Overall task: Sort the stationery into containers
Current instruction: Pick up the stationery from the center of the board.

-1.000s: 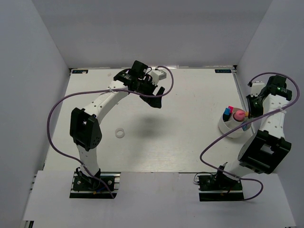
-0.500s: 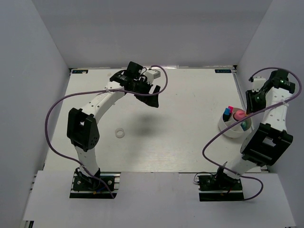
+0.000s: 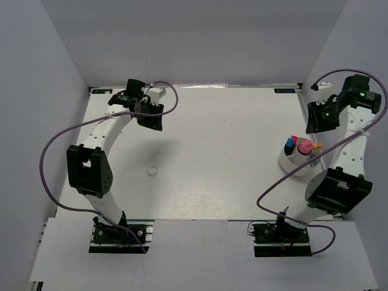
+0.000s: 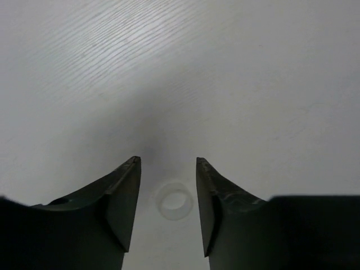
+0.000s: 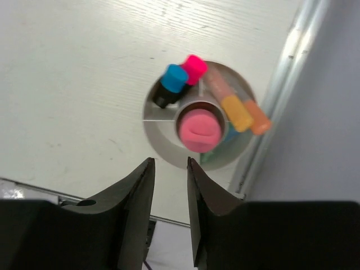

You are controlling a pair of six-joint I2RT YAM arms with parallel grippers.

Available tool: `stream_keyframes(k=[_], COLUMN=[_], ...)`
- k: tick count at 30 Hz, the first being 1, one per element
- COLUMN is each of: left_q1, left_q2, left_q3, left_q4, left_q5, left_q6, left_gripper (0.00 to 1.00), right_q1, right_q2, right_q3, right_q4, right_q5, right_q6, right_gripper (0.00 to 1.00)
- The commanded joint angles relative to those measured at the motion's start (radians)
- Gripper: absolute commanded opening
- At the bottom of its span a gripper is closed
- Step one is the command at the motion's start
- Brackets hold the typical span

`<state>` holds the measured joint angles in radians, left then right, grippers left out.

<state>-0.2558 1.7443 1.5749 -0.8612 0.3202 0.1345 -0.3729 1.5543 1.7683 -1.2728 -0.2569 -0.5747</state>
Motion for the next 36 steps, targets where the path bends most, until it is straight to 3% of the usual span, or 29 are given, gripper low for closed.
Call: stream_keyframes(k=[1,5,8,11,16,36], left_q1=[0.081,0.125,0.139,0.148,0.139,0.069], left_q2=[-0.055,-0.1,-0.132,-0.179,-0.183,-0.126], left_q3=[-0.068,-0.206,-0.268,-0.351,-0.44,-0.544], left_q4=[-0.058,-0.056,-0.053,-0.035,0.004,0.123], left_q5=[-0.035,-0.05,-0.069,-0.066,-0.064,-0.003], left_q6=[0.111,0.192,0.238,0.263,0.298,0.243], left_gripper=[0.52,0.5,0.43,0.44,0.54,0.51], right_q1=[0.028,0.063,0.086,0.101,0.114,0.12], right_q2=[-0.022,-0.034,-0.04,-0.051,-0.051,-0.034], right_q3=[-0.027,-0.023,-0.023,-0.047,-0.118,-0.092], right_q4=[-0.042,-0.04,-0.042,-0.04,-0.04,-0.039], right_q5=[-0.102,-0.243,-0.386,-0.453,-0.464,-0.427], right_q6=[0.005,0.051,0.093,0.096,0.101,0.099], right_gripper=[0.35,0.35,0.35,0.37,0.38,0.36])
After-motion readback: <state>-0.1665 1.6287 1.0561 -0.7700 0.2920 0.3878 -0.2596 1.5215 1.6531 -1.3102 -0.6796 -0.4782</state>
